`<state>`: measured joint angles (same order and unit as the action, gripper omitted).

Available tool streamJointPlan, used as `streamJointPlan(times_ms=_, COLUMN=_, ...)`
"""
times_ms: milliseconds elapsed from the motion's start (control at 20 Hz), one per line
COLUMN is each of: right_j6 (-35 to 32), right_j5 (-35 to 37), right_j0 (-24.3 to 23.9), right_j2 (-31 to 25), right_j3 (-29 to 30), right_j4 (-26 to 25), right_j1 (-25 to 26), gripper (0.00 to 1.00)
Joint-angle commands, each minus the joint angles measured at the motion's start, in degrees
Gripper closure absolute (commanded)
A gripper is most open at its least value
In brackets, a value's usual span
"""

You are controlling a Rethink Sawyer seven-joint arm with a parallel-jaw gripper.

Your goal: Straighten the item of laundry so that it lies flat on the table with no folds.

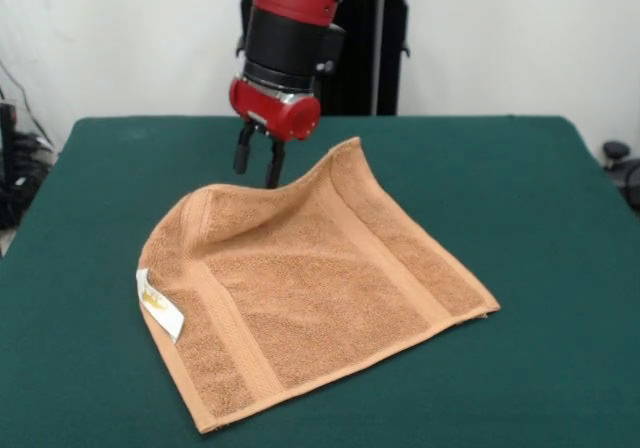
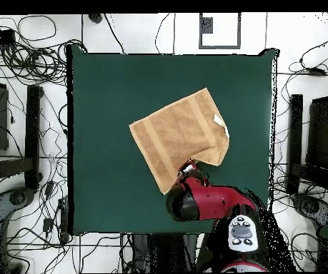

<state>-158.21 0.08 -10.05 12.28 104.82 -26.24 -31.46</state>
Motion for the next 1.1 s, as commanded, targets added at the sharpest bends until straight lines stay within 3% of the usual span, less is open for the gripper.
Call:
streamJointPlan(times_ms=50, right_j6=11.5, right_j5=13.7, right_j0=0.1, right_j2=-8.7, right_j3=0.9, right_j4=-4.9, right_j1=-0.9, gripper=0.0)
streamJointPlan(times_ms=100, right_j6=15.7, right_j5=16.3, right_j0=-1.2, right_j2=-10.6, right_j3=1.0, right_j4=-6.8, right_j1=-2.2, gripper=0.0)
streamJointPlan(times_ms=250, right_j6=16.3, right_j5=15.7, right_j0=-3.2, right_j2=-13.4, right_j3=0.9, right_j4=-9.3, right_j1=-2.4, gripper=0.0)
streamJointPlan(times_ms=1100, right_j6=11.8, right_j5=18.4, right_j0=-6.5, right_j2=-18.4, right_j3=0.7, right_j4=-15.5, right_j1=-2.5, gripper=0.0)
